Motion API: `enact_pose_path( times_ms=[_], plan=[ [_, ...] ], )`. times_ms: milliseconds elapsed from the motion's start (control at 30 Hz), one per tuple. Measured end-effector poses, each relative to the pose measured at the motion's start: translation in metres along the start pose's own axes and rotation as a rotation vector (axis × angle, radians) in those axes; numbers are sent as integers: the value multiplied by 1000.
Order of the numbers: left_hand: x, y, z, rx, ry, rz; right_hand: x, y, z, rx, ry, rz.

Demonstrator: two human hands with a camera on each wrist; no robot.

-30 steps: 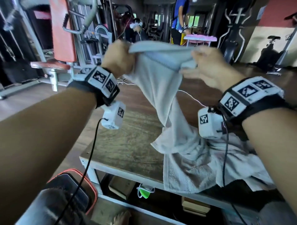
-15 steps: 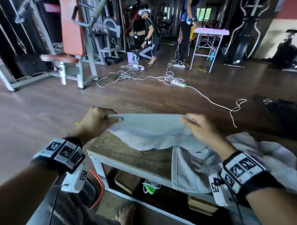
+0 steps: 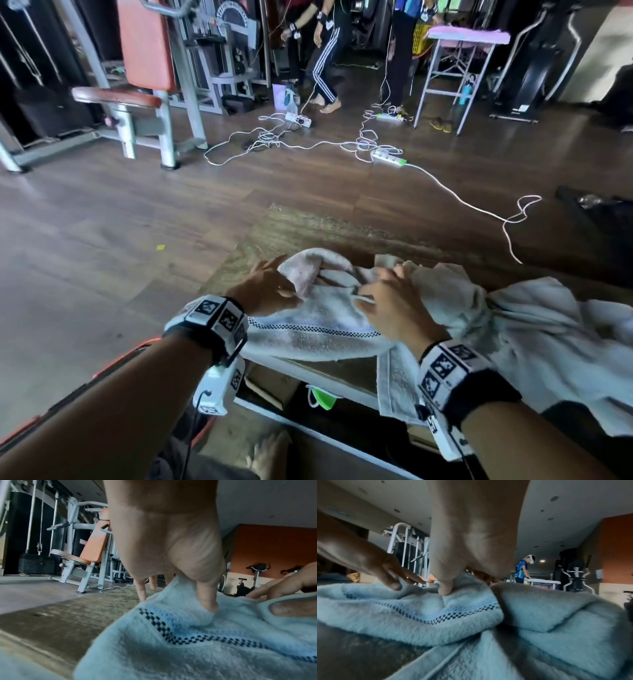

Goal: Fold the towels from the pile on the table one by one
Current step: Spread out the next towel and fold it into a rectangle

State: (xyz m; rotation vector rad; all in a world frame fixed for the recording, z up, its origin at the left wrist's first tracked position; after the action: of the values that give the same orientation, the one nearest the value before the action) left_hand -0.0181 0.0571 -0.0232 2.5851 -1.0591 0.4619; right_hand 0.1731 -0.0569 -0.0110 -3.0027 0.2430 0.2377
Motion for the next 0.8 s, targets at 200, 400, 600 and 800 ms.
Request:
enact_pose_path(
  times_ms=[200,400,600,800],
  plan=[
    [10,-30,1,67,75,49,-14,-24,0,-82,12,71],
    [18,-90,-90,362,187,86,28,-117,-58,77,-327,111],
    [47,-146,-193,668,202,70,92,-189,-135,506,-370,-31],
    [17,-186,-183,593,177,-96,146,-188,-131,502,-316,252]
  ],
)
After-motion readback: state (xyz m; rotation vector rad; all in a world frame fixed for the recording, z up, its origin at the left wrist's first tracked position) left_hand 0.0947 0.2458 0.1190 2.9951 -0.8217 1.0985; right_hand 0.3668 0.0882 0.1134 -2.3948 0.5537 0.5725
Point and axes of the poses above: each hand's wrist, its own y-axis away from the middle knuckle, its own z-axis out of the palm, x = y × z, the point moved 6 cm from there along -y, towards the middle knuckle
